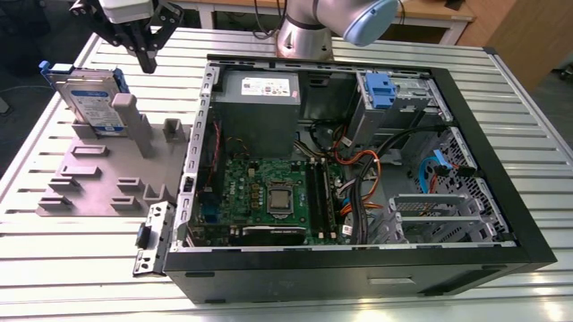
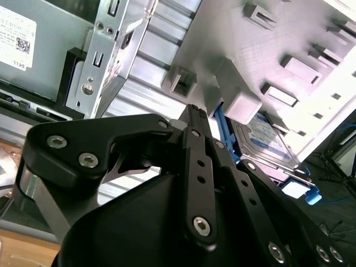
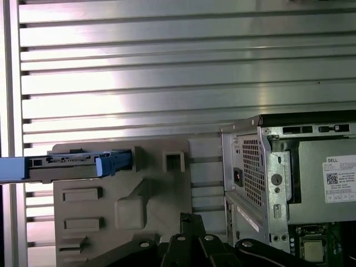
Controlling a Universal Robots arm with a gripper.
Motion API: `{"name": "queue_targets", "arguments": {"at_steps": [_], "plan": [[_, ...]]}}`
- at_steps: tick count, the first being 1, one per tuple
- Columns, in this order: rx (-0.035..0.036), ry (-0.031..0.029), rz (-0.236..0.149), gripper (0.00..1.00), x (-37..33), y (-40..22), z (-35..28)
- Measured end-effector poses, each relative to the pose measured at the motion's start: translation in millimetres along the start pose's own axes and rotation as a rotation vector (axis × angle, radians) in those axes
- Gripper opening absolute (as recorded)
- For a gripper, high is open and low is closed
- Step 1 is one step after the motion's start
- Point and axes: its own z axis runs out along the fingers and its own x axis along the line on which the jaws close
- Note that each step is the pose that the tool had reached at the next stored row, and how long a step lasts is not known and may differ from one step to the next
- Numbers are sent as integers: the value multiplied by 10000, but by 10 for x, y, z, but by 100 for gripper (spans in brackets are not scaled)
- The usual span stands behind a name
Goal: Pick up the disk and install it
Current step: 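Reach for the disk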
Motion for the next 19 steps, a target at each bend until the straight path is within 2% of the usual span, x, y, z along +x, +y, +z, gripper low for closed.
{"name": "queue_targets", "arguments": {"at_steps": [3,10,19], "plan": [[0,8,0,11,18,26,1],[10,133,5,11,134,34,5],[11,144,5,11,140,34,6]]}}
